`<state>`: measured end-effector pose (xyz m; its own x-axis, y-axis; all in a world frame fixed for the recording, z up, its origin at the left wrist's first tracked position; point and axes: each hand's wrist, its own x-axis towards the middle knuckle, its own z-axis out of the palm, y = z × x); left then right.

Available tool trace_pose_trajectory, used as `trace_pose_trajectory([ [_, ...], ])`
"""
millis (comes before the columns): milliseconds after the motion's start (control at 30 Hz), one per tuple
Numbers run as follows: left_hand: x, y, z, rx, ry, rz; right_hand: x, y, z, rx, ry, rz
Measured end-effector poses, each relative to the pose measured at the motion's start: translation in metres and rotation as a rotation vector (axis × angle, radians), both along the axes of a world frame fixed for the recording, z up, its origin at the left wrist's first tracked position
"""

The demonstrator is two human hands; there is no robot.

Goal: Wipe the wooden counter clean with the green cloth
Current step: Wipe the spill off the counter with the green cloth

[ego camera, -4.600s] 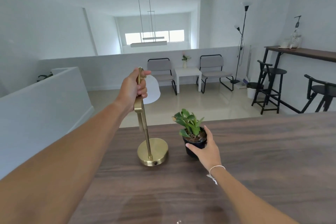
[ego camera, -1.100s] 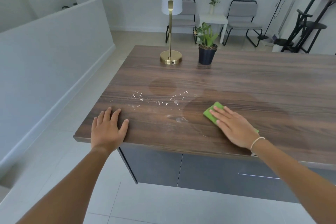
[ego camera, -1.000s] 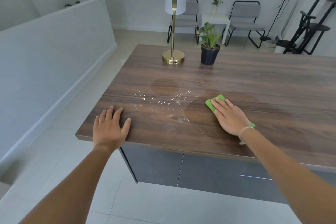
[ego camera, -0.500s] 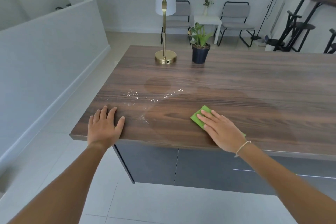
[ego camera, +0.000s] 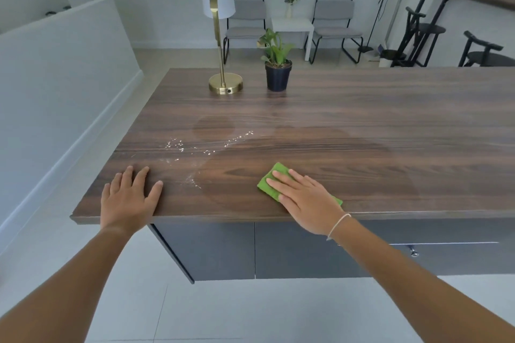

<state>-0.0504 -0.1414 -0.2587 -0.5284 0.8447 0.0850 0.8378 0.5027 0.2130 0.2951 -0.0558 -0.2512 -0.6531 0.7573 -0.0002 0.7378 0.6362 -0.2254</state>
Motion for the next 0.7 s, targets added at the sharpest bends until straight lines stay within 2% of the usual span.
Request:
trace_pose_trajectory([
  [133,0.001,0.001,-0.001,0.015,0.014,0.001,0.065,0.049,0.01,-0.071,-0.08,-0.304],
  [233,0.0,0.001,-0.001,0.022,0.025,0.0,0.059,0.078,0.014,-0.083,-0.101,-0.453],
  [300,0.0,0.001,-0.001,0.02,0.029,0.001,0.035,0.079,0.014,-0.077,-0.101,-0.427],
  [400,0.001,0.001,0.0,0.008,0.026,0.002,0.008,0.05,0.009,-0.051,-0.082,-0.219],
  [500,0.001,0.002,0.001,-0.007,0.028,-0.003,0.024,0.012,0.002,0.003,-0.042,-0.047],
  [567,0.001,0.002,0.003,-0.021,0.029,-0.003,0.057,0.004,0.0,0.029,-0.033,-0.054],
  [700,0.003,0.002,0.004,-0.031,0.036,-0.002,0.117,0.039,0.007,-0.018,-0.075,-0.301],
])
